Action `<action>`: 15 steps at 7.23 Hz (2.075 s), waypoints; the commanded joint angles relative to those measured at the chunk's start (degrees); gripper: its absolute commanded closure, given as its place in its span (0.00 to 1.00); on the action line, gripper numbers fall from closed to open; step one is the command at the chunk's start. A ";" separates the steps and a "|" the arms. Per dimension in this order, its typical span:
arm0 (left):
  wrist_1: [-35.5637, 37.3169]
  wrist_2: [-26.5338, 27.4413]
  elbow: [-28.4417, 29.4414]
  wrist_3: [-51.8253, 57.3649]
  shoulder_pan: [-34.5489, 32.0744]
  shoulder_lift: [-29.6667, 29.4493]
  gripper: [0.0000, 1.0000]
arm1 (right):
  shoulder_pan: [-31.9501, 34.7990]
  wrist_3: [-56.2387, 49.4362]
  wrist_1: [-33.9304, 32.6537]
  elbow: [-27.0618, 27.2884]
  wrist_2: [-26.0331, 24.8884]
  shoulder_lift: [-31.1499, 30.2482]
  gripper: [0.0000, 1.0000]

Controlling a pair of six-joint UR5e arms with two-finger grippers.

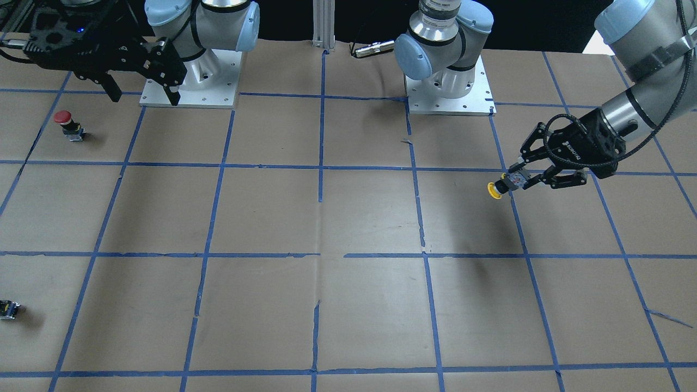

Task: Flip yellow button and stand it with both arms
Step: 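Lift the yellow button with the left gripper while the right gripper turns toward it, then bring the right gripper to the yellow button and close on it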

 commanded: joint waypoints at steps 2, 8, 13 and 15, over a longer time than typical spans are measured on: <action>-2.90 -20.73 2.05 -24.45 -15.72 1.78 0.91 | -7.25 19.51 7.39 -2.12 17.01 2.42 0.01; 8.92 -49.35 -1.17 -56.26 -30.43 6.81 0.98 | -11.10 36.65 18.59 -1.76 49.78 9.29 0.00; 14.15 -55.67 -3.74 -61.28 -31.06 5.13 0.99 | -12.00 28.69 40.67 0.95 58.19 6.93 0.00; 15.29 -56.30 -3.56 -61.28 -31.06 4.60 1.00 | -11.74 27.52 45.75 1.48 58.28 5.78 0.00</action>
